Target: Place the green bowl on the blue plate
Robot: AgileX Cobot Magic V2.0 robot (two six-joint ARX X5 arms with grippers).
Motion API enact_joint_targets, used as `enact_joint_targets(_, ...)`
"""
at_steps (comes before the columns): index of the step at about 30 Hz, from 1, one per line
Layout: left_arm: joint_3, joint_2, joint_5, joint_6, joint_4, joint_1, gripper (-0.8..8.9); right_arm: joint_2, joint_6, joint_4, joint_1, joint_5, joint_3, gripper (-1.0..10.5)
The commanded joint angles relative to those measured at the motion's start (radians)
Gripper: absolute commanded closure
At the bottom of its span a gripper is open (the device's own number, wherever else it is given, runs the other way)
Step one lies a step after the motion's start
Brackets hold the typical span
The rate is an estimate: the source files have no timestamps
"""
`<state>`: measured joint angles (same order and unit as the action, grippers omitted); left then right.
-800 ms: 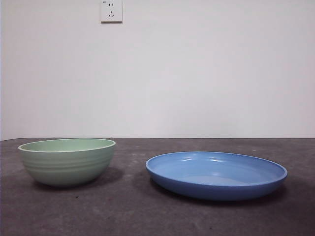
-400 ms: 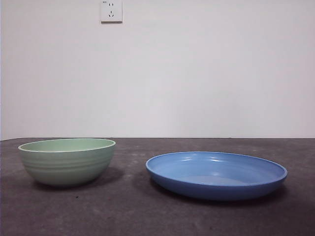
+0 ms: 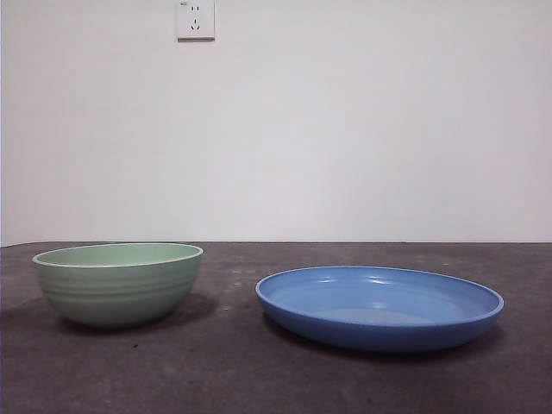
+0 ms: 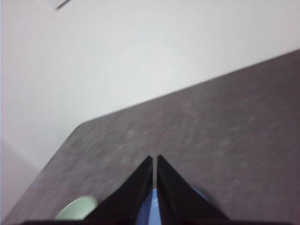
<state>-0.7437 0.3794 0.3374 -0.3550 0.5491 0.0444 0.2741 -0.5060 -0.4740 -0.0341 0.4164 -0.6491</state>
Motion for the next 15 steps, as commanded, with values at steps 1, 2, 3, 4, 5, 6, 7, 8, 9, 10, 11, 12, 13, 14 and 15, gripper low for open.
enact_joint_targets(1,-0.103,0.062,0.071,-0.009,0.067,0.003,7.96,0.056,0.018,-0.06,0.0,0.056,-0.084,9.3)
enact_joint_targets(2,-0.137,0.086,0.093,-0.006,0.092,0.003,7.96,0.08,0.035,-0.087,0.0,0.078,-0.115,9.3)
enact_joint_targets(3,-0.168,0.11,0.113,0.0,0.116,0.003,7.96,0.105,0.052,-0.113,0.0,0.101,-0.143,9.4)
enact_joint_targets(4,-0.195,0.132,0.127,0.007,0.138,0.003,7.96,0.127,0.068,-0.136,0.0,0.123,-0.167,9.3)
enact_joint_targets(5,-0.223,0.158,0.144,0.018,0.161,0.003,7.96,0.151,0.086,-0.16,0.0,0.147,-0.193,9.4)
enact_joint_targets(6,-0.251,0.184,0.164,0.037,0.184,0.003,7.96,0.174,0.106,-0.185,0.0,0.169,-0.217,9.3)
enact_joint_targets(7,-0.278,0.21,0.185,0.06,0.208,0.003,7.96,0.2,0.127,-0.207,0.0,0.187,-0.24,9.3)
enact_joint_targets(8,-0.303,0.235,0.206,0.081,0.23,0.003,7.96,0.219,0.141,-0.219,0.0,0.197,-0.257,9.3)
enact_joint_targets(9,-0.327,0.262,0.227,0.102,0.253,0.003,7.96,0.24,0.164,-0.237,0.006,0.214,-0.276,9.3)
enact_joint_targets(10,-0.348,0.285,0.243,0.121,0.272,0.005,7.96,0.257,0.175,-0.247,0.016,0.22,-0.29,9.3)
enact_joint_targets(11,-0.369,0.31,0.256,0.14,0.293,0.009,7.96,0.277,0.183,-0.259,0.032,0.22,-0.306,9.3)
enact_joint_targets(12,-0.388,0.332,0.264,0.157,0.313,0.016,7.96,0.296,0.195,-0.273,0.051,0.22,-0.321,9.3)
enact_joint_targets(13,-0.402,0.35,0.266,0.171,0.327,0.025,7.96,0.312,0.21,-0.286,0.069,0.22,-0.334,9.3)
enact_joint_targets(14,-0.417,0.369,0.266,0.188,0.343,0.037,7.96,0.333,0.235,-0.306,0.094,0.22,-0.349,9.3)
enact_joint_targets(15,-0.43,0.386,0.266,0.203,0.359,0.051,7.96,0.35,0.253,-0.324,0.116,0.22,-0.361,9.3)
